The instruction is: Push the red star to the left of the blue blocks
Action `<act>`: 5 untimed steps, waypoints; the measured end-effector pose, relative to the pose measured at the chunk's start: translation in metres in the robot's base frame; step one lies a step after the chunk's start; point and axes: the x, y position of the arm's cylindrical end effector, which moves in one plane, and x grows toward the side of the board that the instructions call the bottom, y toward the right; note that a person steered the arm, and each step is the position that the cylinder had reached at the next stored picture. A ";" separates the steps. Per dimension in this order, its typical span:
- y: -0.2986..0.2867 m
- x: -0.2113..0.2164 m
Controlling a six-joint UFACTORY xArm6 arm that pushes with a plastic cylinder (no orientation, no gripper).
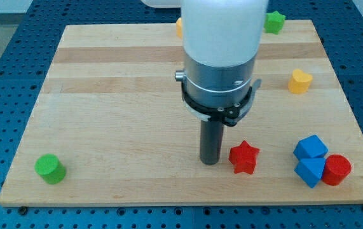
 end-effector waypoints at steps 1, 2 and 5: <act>0.012 0.000; 0.016 0.001; 0.026 0.015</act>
